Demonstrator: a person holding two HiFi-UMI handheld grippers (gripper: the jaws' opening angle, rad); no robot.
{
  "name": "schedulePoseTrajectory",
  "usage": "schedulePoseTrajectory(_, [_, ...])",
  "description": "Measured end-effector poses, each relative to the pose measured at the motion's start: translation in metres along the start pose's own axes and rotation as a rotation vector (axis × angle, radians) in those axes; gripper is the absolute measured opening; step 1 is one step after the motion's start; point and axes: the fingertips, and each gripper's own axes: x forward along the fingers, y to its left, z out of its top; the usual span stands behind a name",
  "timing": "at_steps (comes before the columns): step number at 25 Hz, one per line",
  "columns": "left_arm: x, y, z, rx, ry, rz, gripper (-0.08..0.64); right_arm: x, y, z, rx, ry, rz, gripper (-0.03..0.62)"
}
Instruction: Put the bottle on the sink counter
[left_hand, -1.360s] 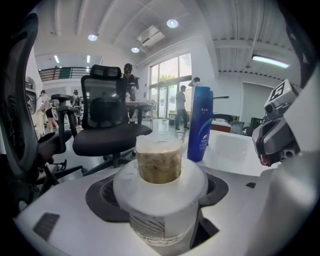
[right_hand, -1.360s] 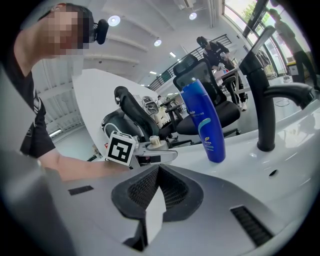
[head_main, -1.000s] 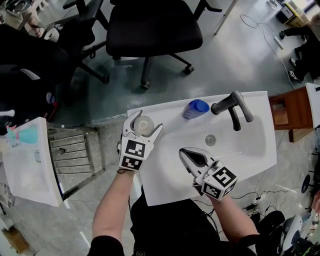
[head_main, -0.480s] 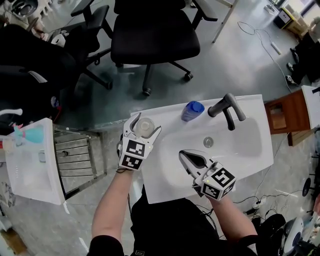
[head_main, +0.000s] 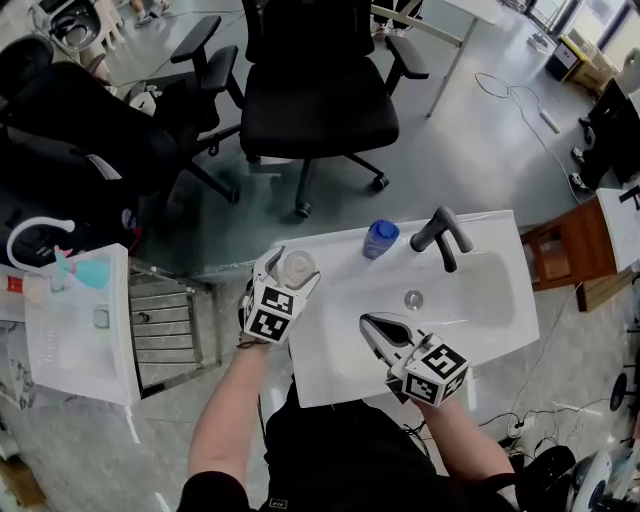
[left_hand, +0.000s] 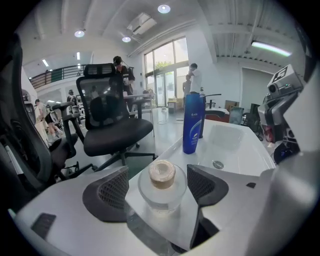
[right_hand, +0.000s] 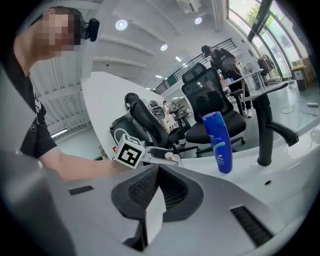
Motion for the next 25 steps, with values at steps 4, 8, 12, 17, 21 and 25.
schedulePoseTrajectory(4, [-0.017, 0.008, 0.006, 0.019, -0.002, 0.071, 0.353, -0.009, 0.006, 0.011, 0.004, -0.016, 0.019, 0.015])
schedulePoseTrajectory(8, [-0.04, 0.011, 0.007, -0.003, 0.004, 0.117, 0.351, -0.018, 0.009, 0.022, 0.005, -0.043, 0.048, 0.015])
schedulePoseTrajectory(12, [-0.066, 0.008, 0.017, -0.011, -0.019, 0.148, 0.351, -0.028, 0.015, 0.034, -0.005, -0.073, 0.075, 0.015])
schedulePoseTrajectory(17, [-0.102, -0.009, 0.038, -0.061, -0.07, 0.17, 0.351, -0.054, 0.018, 0.045, -0.018, -0.104, 0.096, 0.014])
schedulePoseTrajectory(21, [-0.128, -0.015, 0.056, -0.101, -0.118, 0.19, 0.351, -0.072, 0.011, 0.055, -0.014, -0.128, 0.093, 0.015])
schedulePoseTrajectory(25, [-0.15, -0.023, 0.059, -0.119, -0.147, 0.214, 0.351, -0.083, 0.006, 0.05, 0.0, -0.156, 0.077, 0.015])
